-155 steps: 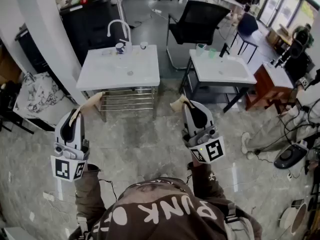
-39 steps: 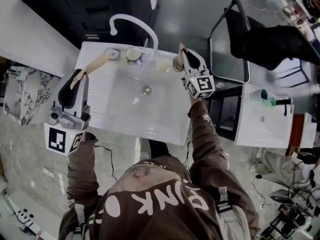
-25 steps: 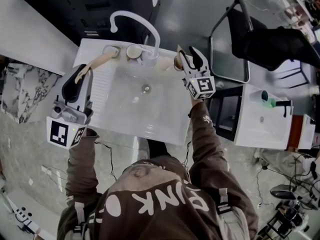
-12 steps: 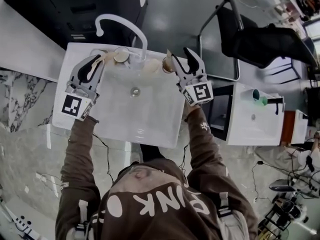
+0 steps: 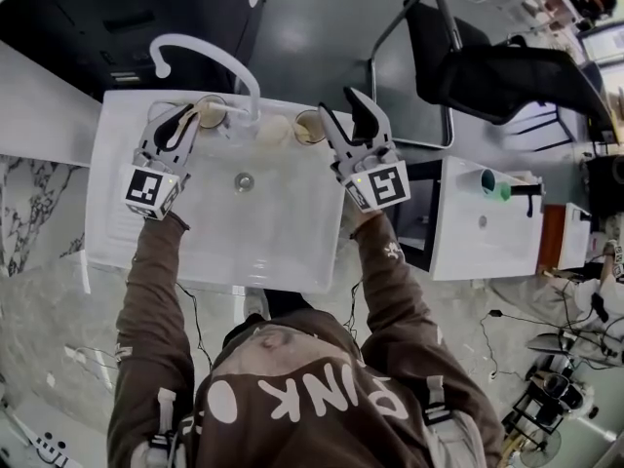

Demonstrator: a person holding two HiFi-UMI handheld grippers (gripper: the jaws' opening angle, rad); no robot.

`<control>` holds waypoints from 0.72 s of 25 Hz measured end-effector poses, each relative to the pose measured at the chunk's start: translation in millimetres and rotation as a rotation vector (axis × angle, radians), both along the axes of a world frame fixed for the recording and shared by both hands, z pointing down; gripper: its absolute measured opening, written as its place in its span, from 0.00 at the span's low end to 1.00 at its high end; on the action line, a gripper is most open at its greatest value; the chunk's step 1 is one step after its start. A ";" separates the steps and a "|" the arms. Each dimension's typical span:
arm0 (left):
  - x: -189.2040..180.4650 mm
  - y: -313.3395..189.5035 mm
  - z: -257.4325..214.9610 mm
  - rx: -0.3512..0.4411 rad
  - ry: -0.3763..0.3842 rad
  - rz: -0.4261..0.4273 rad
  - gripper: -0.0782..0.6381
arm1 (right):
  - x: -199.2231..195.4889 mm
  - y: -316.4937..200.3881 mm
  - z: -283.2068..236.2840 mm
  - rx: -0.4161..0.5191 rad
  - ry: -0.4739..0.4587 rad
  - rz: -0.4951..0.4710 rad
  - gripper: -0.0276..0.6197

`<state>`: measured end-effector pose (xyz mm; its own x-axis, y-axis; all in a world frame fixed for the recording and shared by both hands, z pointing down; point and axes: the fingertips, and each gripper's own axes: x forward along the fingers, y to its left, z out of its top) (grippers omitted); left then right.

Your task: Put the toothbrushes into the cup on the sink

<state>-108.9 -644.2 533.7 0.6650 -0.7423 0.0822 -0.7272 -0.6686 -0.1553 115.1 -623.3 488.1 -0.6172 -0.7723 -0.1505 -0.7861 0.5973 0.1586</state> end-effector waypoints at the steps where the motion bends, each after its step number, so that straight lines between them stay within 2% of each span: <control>1: 0.4 -2.2 7.1 -0.011 -0.004 -0.004 0.18 | -0.6 -0.1 0.3 0.001 -0.001 -0.003 0.33; 6: -0.3 -13.5 28.0 -0.034 0.004 -0.018 0.18 | -2.7 -3.3 1.9 0.000 -0.003 -0.015 0.32; 12: 0.1 -15.5 22.2 -0.015 0.010 -0.023 0.19 | -3.4 -2.6 -1.2 0.004 -0.008 -0.015 0.32; 18: -0.4 8.4 -25.7 0.071 0.049 0.007 0.32 | -7.2 13.6 -22.0 0.035 -0.016 -0.014 0.34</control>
<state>-109.4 -635.8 508.0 0.6723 -0.7403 -0.0031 -0.7303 -0.6625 -0.1665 107.8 -609.7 466.1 -0.6250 -0.7578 -0.1872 -0.7805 0.6023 0.1676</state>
